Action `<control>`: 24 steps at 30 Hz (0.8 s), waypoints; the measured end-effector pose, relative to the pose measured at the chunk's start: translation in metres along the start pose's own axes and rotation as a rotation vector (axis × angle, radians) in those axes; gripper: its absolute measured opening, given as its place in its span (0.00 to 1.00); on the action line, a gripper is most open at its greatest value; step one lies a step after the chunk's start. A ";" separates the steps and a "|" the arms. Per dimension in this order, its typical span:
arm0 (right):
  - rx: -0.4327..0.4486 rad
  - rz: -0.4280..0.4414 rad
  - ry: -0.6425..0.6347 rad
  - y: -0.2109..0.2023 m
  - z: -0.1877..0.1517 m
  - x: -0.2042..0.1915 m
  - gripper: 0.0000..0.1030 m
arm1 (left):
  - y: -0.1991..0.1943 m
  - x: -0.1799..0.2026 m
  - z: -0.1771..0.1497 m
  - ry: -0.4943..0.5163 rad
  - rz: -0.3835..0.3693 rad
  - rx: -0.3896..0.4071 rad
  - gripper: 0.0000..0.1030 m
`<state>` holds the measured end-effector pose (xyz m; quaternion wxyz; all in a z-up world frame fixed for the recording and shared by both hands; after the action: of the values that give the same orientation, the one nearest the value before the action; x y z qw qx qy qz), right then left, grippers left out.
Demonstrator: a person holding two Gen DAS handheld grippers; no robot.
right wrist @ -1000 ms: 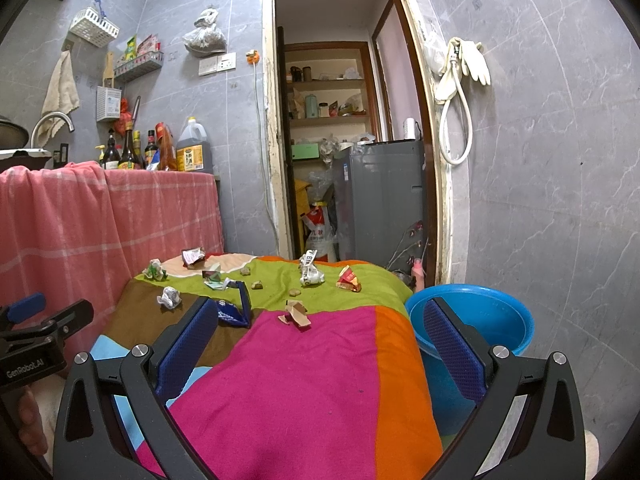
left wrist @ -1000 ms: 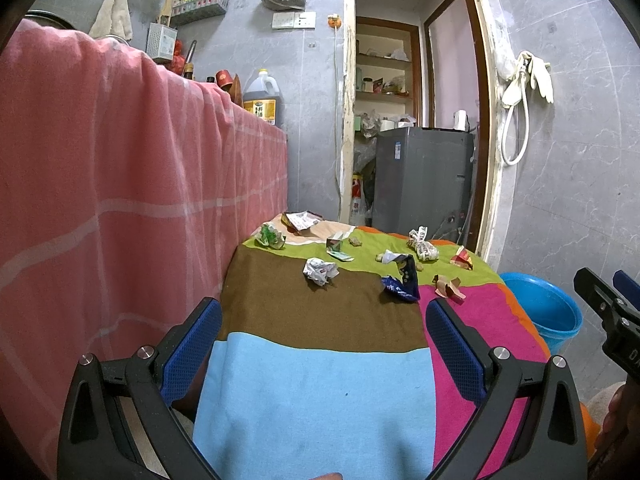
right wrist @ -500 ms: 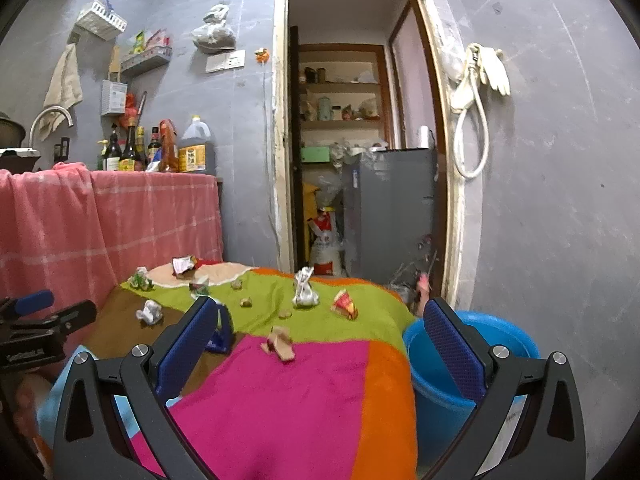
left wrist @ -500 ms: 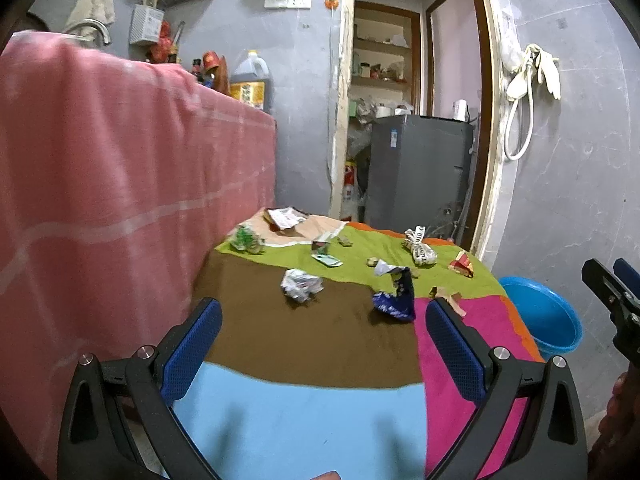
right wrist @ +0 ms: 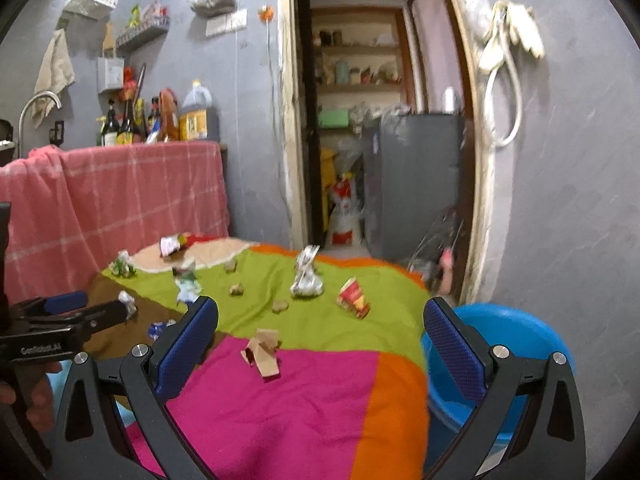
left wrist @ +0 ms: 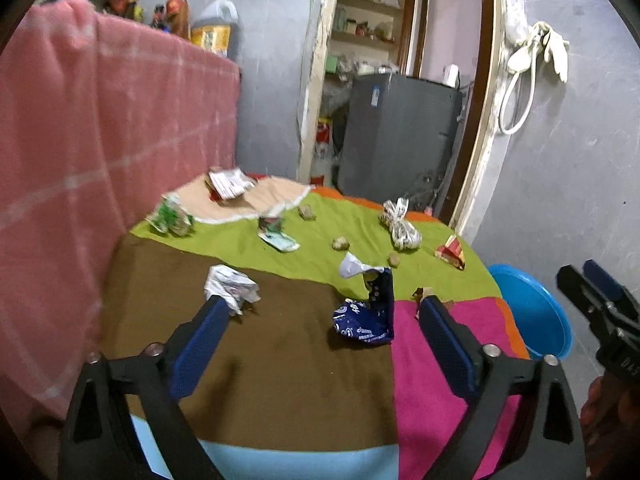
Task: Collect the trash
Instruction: 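Grasp the blue wrapper with the left tool while the right tool grasps the brown paper scrap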
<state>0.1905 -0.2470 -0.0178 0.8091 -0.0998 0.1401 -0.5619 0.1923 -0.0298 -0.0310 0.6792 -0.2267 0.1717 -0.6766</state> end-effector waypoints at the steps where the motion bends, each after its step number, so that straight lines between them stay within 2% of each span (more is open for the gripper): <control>1: -0.018 0.007 0.004 0.005 -0.001 0.002 1.00 | 0.004 0.001 0.000 -0.002 -0.004 -0.013 0.79; 4: -0.090 0.051 0.033 0.025 -0.009 0.005 1.00 | 0.020 0.002 -0.004 -0.010 -0.023 -0.075 0.64; 8: -0.168 0.086 0.049 0.046 -0.017 0.008 0.99 | 0.029 0.002 -0.010 -0.022 -0.052 -0.139 0.52; 11: -0.243 0.118 0.045 0.062 -0.026 0.004 0.86 | 0.033 0.005 -0.013 -0.023 -0.068 -0.170 0.41; 13: -0.294 0.140 0.043 0.072 -0.032 0.001 0.74 | 0.035 0.005 -0.015 -0.028 -0.082 -0.192 0.31; 20: -0.420 0.206 0.020 0.101 -0.047 -0.010 0.63 | 0.043 0.008 -0.015 -0.051 -0.119 -0.235 0.18; 24: -0.467 0.227 0.012 0.115 -0.051 -0.012 0.52 | 0.044 0.008 -0.015 -0.067 -0.128 -0.243 0.14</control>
<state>0.2704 -0.1963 -0.1008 0.8211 -0.2644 0.2811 -0.4205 0.2217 -0.0398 -0.0669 0.6076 -0.3400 0.2147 -0.6849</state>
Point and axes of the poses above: each gripper's, at about its wrist camera, not at the fingertips, and y roughly the way its jaws point, x to its right, z to its top, the point moved 5 cm from there along y, roughly the way its jaws point, and after that the axes turned 8 degrees about z, right-handed, at the moved point
